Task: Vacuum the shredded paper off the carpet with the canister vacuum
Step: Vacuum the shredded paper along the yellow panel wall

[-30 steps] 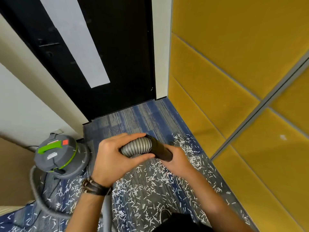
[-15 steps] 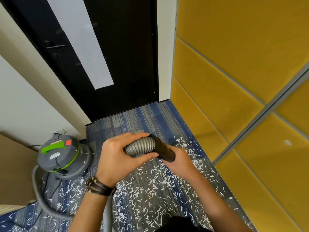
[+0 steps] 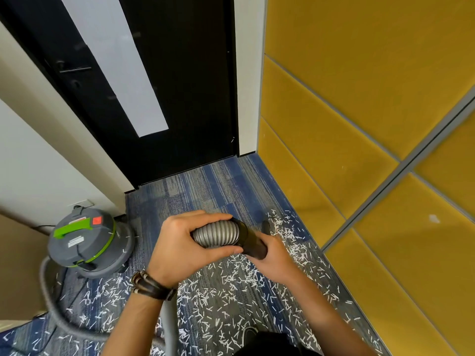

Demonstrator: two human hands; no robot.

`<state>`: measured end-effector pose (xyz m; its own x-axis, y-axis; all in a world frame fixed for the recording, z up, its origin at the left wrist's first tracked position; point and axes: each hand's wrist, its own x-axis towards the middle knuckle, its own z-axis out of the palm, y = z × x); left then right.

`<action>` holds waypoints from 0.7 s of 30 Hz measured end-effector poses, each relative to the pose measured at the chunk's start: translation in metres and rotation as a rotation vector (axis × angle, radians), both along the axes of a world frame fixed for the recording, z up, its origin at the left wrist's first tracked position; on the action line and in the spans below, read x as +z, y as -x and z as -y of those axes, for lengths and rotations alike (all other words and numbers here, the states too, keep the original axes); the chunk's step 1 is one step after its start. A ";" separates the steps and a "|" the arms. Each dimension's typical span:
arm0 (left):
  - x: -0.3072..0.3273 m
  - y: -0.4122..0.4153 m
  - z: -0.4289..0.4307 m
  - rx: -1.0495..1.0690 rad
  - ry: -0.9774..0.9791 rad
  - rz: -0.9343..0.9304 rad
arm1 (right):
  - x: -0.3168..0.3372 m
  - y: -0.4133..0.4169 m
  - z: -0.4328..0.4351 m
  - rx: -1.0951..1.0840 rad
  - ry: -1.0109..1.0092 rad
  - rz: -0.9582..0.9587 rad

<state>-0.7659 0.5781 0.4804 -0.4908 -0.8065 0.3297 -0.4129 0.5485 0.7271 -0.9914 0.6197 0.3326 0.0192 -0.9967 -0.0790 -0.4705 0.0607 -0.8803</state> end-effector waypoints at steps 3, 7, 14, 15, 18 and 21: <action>0.011 0.002 0.000 0.000 0.050 -0.014 | 0.008 0.002 -0.002 -0.013 0.018 0.006; 0.019 0.005 0.001 0.046 0.116 -0.022 | 0.016 0.005 0.008 -0.048 0.064 -0.015; 0.006 0.014 0.002 0.047 0.088 0.024 | 0.014 0.016 0.022 -0.010 0.057 -0.034; 0.003 0.016 0.002 0.056 0.082 0.028 | 0.013 0.018 0.024 -0.001 0.042 -0.037; -0.006 0.018 0.002 0.068 0.050 0.006 | 0.005 0.020 0.023 0.018 0.022 -0.049; -0.011 0.015 0.000 0.043 0.003 -0.032 | -0.003 0.016 0.009 0.008 0.035 -0.055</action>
<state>-0.7812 0.5783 0.4689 -0.4451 -0.8255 0.3470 -0.4129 0.5331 0.7385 -1.0071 0.6105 0.3292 0.0239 -0.9987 -0.0451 -0.5186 0.0262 -0.8546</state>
